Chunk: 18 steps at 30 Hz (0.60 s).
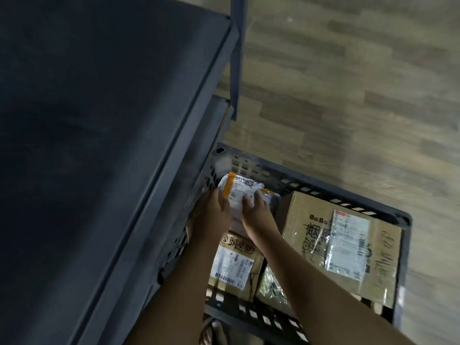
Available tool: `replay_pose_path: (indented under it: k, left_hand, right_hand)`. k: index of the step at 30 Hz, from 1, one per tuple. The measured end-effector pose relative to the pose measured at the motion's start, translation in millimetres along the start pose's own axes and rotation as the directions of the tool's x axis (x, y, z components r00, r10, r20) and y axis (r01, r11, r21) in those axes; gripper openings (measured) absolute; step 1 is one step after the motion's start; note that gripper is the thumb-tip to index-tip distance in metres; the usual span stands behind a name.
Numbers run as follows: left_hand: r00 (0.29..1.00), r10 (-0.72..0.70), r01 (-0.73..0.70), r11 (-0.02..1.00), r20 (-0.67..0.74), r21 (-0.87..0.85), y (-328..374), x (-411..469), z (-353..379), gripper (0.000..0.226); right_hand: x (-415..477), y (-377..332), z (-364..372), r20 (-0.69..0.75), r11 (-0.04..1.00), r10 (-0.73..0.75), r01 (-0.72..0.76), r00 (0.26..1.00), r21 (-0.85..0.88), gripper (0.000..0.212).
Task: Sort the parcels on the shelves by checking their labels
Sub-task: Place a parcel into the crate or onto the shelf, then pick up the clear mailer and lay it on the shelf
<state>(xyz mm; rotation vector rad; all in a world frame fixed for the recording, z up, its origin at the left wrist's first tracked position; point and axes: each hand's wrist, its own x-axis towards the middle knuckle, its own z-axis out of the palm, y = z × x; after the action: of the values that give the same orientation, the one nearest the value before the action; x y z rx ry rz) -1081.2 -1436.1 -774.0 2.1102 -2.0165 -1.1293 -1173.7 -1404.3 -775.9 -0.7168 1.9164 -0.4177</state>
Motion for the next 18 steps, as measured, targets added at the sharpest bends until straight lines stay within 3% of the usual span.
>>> replay_pose_path:
  k: [3, 7, 13, 18]
  left_hand:
    - [0.998, -0.012, 0.013, 1.000, -0.066, 0.021, 10.1, -38.6, -32.4, 0.047]
    - [0.994, -0.018, 0.027, 0.997, -0.109, 0.077, 40.7, -82.2, -94.1, 0.054]
    - [0.996, -0.035, 0.024, 0.990, -0.079, -0.142, 88.2, -146.0, -181.4, 0.056]
    - [0.994, -0.043, 0.007, 0.945, -0.101, -0.326, 121.5, -232.8, -245.7, 0.053]
  right_hand:
    - [-46.9, -13.3, -22.4, -0.062, 0.992, -0.093, 0.098, 0.994, 0.077, 0.055]
    - [-97.7, -45.7, -49.7, -0.021, 0.965, -0.223, 0.223, 0.975, 0.140, 0.056]
    - [-194.9, -135.9, -90.2, 0.070, 0.928, -0.319, 0.296, 0.945, 0.228, 0.075]
    - [-280.2, -193.9, -130.7, 0.157, 0.903, -0.429, 0.419, 0.890, 0.092, 0.074]
